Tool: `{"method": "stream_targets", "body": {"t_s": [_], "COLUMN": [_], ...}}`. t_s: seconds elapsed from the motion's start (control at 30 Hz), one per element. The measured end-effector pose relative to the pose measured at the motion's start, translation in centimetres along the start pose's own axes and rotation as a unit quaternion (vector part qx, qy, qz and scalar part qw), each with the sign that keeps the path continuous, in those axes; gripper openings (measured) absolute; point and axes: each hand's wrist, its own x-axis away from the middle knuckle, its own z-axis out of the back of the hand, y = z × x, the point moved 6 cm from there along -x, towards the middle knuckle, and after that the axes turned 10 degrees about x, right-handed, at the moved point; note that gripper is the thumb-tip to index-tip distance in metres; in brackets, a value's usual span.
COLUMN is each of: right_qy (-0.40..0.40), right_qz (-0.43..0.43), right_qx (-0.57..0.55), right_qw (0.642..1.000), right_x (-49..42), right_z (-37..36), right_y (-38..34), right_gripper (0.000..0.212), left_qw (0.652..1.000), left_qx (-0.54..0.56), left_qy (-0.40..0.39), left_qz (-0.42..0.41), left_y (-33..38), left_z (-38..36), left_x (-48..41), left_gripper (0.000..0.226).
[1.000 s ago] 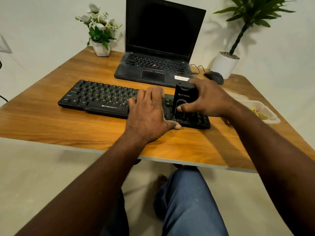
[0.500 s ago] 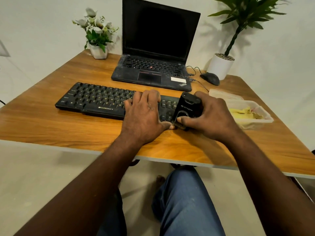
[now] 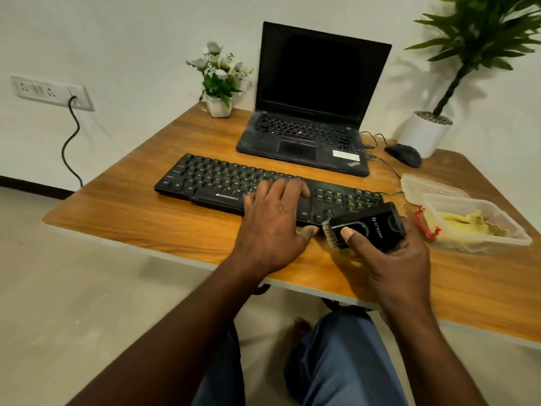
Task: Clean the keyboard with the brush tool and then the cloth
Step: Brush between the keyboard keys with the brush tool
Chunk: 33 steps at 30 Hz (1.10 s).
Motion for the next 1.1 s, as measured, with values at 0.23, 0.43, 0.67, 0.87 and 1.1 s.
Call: {"method": "stream_targets", "body": {"t_s": [0.23, 0.43, 0.67, 0.87, 1.1], "right_qy": [-0.055, -0.111, -0.146, -0.19, -0.131], "right_qz": [0.039, 0.126, 0.233, 0.231, 0.154], "right_qx": [0.019, 0.075, 0.185, 0.262, 0.308], "right_qw": [0.998, 0.983, 0.944, 0.918, 0.93], "right_x": [1.1, 1.2, -0.5, -1.3, -2.6], "right_z": [-6.0, -13.7, -21.6, -19.2, -9.2], "right_y": [-3.1, -8.4, -13.0, -11.7, -6.5], "right_gripper": [0.045, 0.046, 0.044, 0.054, 0.056], "left_qw": [0.994, 0.967, 0.95, 0.958, 0.968], "left_qx": [0.021, -0.028, 0.026, -0.012, -0.039], "left_qy": [0.077, 0.166, 0.178, 0.137, 0.133], "left_qz": [0.077, 0.19, 0.257, 0.25, 0.211], "left_y": [-5.5, -12.6, -14.2, -13.8, -12.4], "left_z": [6.9, 12.7, 13.5, 13.1, 12.2], "left_x": [1.6, 2.0, 2.1, 1.6, 1.5], "left_gripper": [0.036, 0.041, 0.056, 0.063, 0.068]}}
